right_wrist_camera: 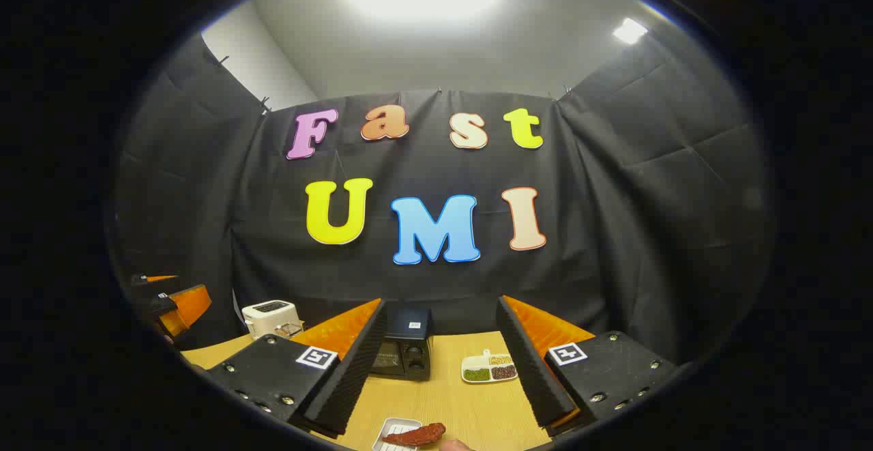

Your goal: Open the electric oven with the left hand, put the food in, and close the electric oven.

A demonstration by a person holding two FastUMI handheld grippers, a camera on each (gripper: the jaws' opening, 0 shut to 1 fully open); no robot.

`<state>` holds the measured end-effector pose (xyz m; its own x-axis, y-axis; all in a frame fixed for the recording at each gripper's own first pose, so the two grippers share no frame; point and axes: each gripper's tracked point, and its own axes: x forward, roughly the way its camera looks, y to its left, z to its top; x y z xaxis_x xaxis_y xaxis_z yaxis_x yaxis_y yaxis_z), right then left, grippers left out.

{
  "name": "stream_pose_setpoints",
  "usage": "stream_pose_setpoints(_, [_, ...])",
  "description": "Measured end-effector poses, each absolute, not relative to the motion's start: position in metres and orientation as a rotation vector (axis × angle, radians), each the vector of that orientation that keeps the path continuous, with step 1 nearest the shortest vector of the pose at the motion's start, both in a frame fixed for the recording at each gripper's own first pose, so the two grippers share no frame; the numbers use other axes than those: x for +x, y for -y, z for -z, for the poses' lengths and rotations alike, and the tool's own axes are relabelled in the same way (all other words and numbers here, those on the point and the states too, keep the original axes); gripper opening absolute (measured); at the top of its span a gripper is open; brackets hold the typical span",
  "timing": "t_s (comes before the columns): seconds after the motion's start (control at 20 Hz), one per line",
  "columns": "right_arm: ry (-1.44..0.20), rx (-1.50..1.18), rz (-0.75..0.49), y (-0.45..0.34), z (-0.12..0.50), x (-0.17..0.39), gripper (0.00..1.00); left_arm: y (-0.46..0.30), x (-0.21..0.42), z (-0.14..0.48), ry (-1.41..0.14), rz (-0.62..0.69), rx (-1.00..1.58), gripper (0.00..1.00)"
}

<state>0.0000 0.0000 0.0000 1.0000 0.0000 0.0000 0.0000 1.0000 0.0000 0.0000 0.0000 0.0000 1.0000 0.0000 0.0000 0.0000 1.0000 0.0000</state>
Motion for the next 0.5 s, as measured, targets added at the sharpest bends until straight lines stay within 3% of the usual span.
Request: stream_pose_setpoints(0.5, [0.009,-0.020,0.021,0.021,0.005,0.003,0.96,0.030,0.007,-0.005,0.036,0.041,0.037,1.00])
